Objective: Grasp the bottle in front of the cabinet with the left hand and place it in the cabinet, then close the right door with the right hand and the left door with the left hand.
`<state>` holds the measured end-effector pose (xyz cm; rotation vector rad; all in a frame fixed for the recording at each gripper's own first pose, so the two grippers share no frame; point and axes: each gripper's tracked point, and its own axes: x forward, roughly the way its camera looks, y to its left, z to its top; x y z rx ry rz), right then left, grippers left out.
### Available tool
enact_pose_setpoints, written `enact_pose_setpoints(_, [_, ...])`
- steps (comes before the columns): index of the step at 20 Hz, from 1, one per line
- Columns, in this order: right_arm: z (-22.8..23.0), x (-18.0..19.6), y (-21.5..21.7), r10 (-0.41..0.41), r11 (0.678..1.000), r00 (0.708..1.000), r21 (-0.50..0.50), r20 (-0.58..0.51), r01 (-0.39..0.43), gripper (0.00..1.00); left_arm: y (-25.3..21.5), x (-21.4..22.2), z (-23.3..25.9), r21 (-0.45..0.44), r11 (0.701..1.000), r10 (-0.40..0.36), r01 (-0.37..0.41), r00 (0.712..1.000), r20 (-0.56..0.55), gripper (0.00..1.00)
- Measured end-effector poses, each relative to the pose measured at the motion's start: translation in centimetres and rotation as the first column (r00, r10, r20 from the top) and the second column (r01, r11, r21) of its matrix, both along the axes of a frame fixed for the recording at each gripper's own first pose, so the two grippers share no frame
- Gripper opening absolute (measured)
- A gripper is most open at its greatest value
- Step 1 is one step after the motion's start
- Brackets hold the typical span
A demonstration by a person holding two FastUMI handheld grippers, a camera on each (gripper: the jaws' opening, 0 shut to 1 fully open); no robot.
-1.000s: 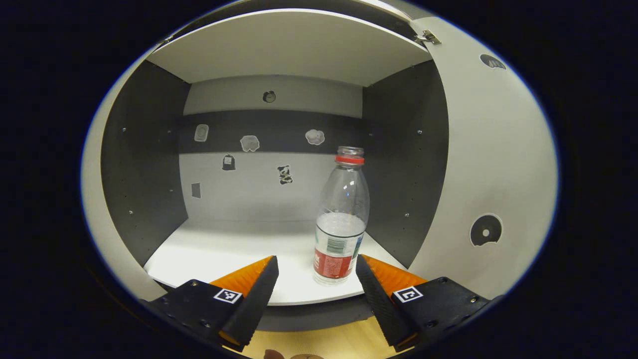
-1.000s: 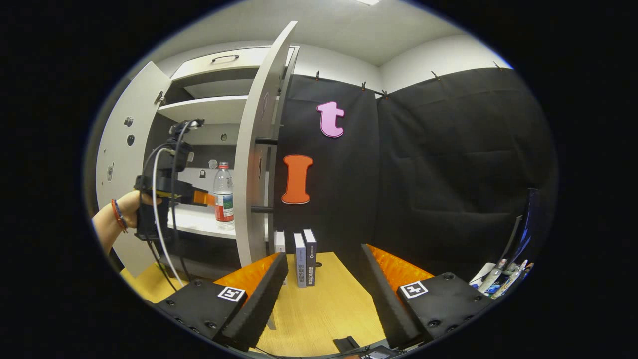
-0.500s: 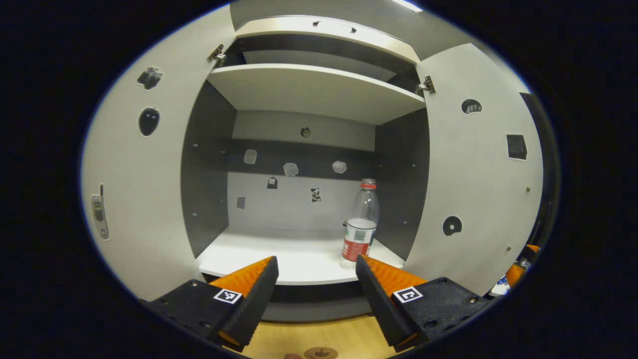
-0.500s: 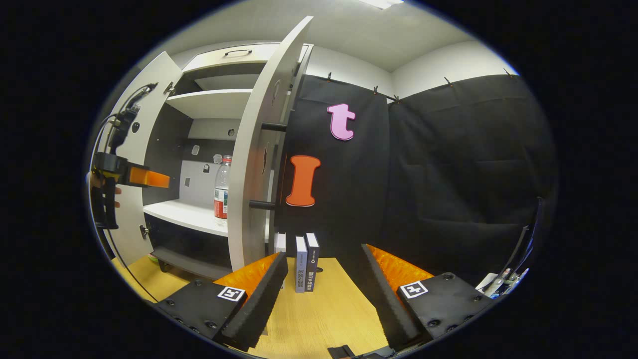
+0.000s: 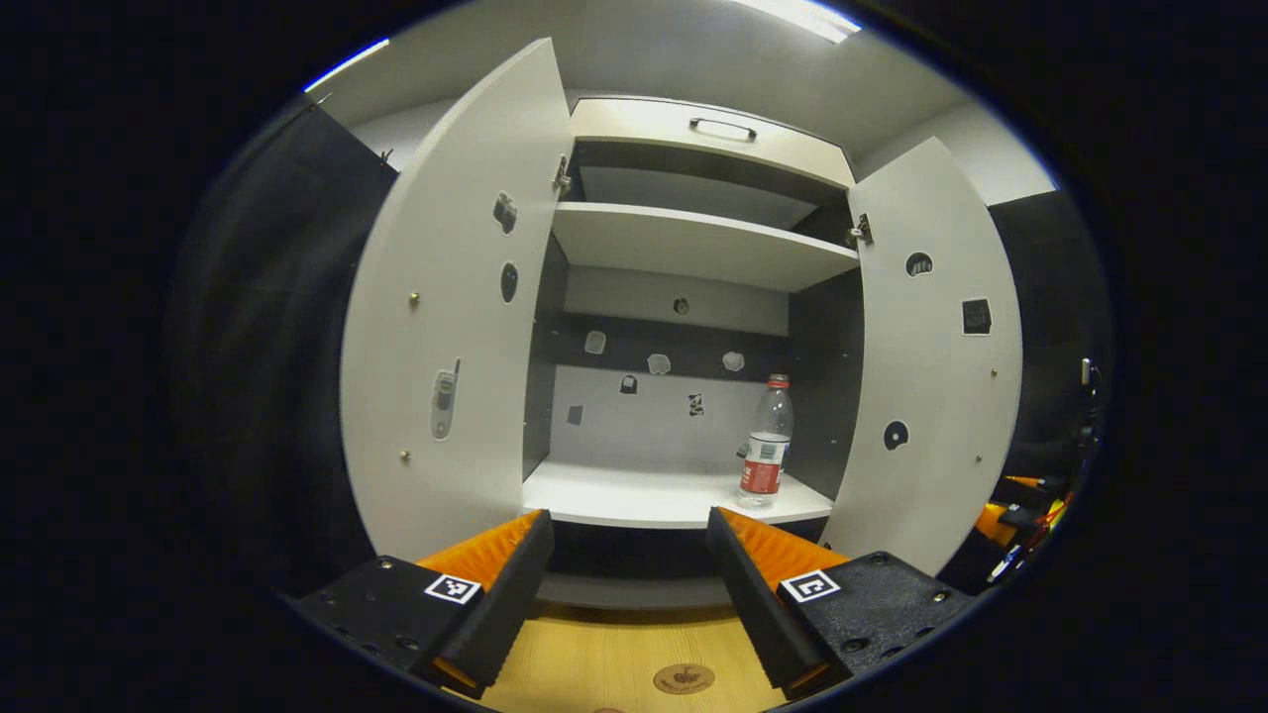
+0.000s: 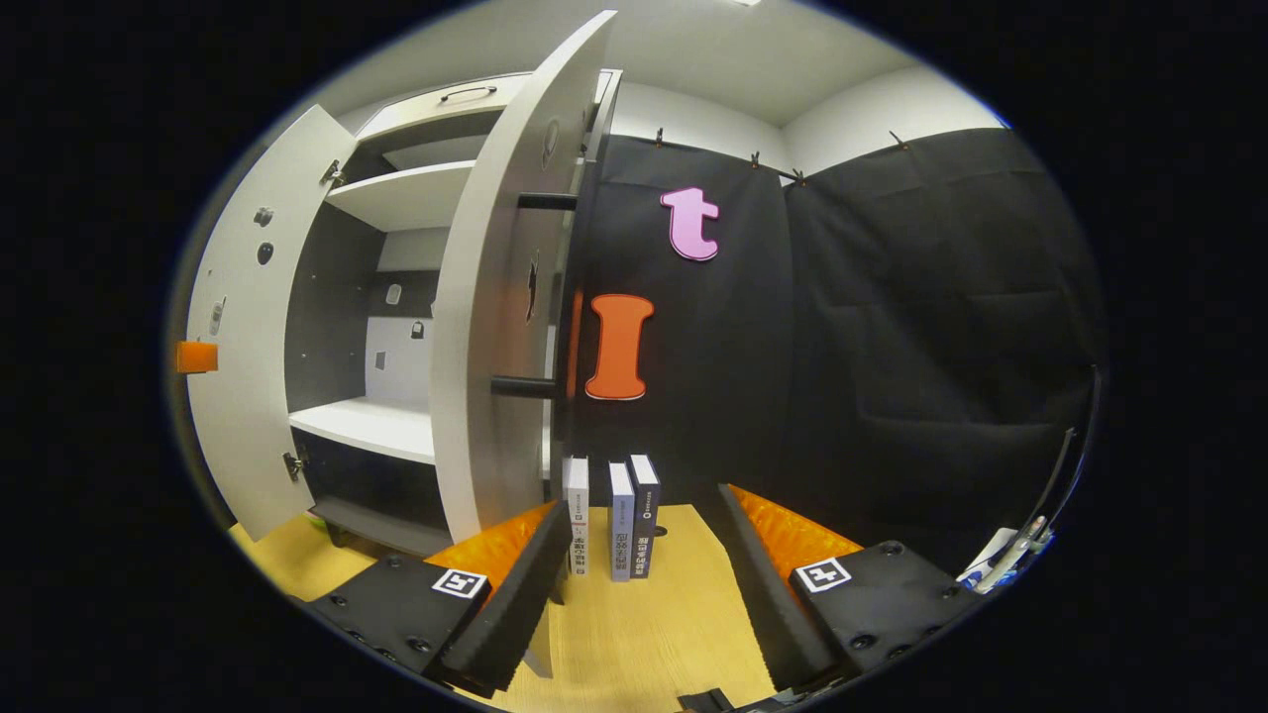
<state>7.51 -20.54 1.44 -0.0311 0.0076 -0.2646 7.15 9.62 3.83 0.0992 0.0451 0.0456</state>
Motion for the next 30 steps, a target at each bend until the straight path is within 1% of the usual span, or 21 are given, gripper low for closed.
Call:
enact_pose_setpoints(2, [0.1,0.0,0.0,0.005,1.000,1.000,0.002,0.005,-0.005,0.97,0.8,-1.3,0.2,-0.004,1.000,-0.003,0.003,1.000,0.010,0.95])
enact_pose_setpoints(3, [0.1,0.0,0.1,0.008,1.000,1.000,0.006,0.004,-0.008,0.92,1.4,-1.9,0.0,-0.005,1.000,-0.003,0.003,1.000,0.008,0.93])
enact_pose_setpoints(4, [0.1,0.0,0.2,0.010,1.000,1.000,0.012,0.000,-0.010,0.91,1.9,-2.6,-0.2,-0.005,1.000,0.005,-0.005,1.000,0.002,0.95])
enact_pose_setpoints(5, [0.1,0.1,0.3,0.010,1.000,1.000,0.015,-0.001,-0.010,0.89,2.6,-3.3,-0.4,-0.003,1.000,0.019,-0.019,1.000,-0.002,0.93])
enact_pose_setpoints(6, [0.1,0.0,0.3,0.005,1.000,1.000,0.012,-0.001,-0.005,0.95,3.2,-3.9,-0.5,-0.003,1.000,0.031,-0.031,1.000,-0.002,0.95])
enact_pose_setpoints(8, [0.3,0.0,0.3,-0.009,1.000,1.000,-0.011,0.005,0.009,0.94,4.2,-4.6,-0.7,-0.013,0.998,0.053,-0.053,0.999,-0.005,0.95])
enact_pose_setpoints(10, [0.3,-0.2,0.6,-0.019,0.999,1.000,-0.028,0.009,0.019,0.94,4.8,-4.9,-0.8,-0.036,0.998,0.059,-0.059,0.998,0.001,0.95])
enact_pose_setpoints(13, [0.2,-0.2,0.9,-0.017,1.000,1.000,-0.007,0.007,0.017,0.94,5.4,-5.2,-1.0,-0.058,0.996,0.061,-0.061,0.998,0.005,0.95])
enact_pose_setpoints(17, [0.1,0.3,2.1,0.003,1.000,1.000,0.021,0.002,-0.004,0.94,6.7,-5.2,-0.7,-0.051,0.995,0.088,-0.087,0.996,0.019,0.95])
enact_pose_setpoints(18, [0.1,0.4,2.5,0.011,1.000,1.000,0.023,0.002,-0.011,0.94,7.0,-5.2,-0.7,-0.053,0.994,0.092,-0.091,0.996,0.019,0.93])
enact_pose_setpoints(20, [0.1,0.7,3.7,0.034,0.999,0.999,0.032,0.003,-0.034,0.94,7.6,-5.1,-0.9,-0.061,0.993,0.103,-0.101,0.995,0.016,0.95])
enact_pose_setpoints(21, [0.1,0.7,4.5,0.051,0.998,0.999,0.038,0.004,-0.051,0.94,7.7,-5.0,-0.9,-0.064,0.992,0.107,-0.105,0.994,0.015,0.93])
enact_pose_setpoints(22, [0.1,1.0,5.3,0.069,0.997,0.998,0.044,0.003,-0.069,0.94,7.8,-5.0,-1.0,-0.066,0.992,0.110,-0.109,0.994,0.015,0.95])
enact_pose_setpoints(23, [0.1,1.3,6.1,0.089,0.995,0.996,0.045,-0.001,-0.089,0.94,8.1,-5.1,-1.1,-0.065,0.991,0.115,-0.113,0.993,0.013,0.95])
enact_pose_setpoints(30, [0.5,3.4,10.3,0.170,0.985,0.985,0.025,-0.004,-0.170,0.94,10.3,-6.0,-2.1,-0.075,0.984,0.161,-0.161,0.987,-0.005,0.95])
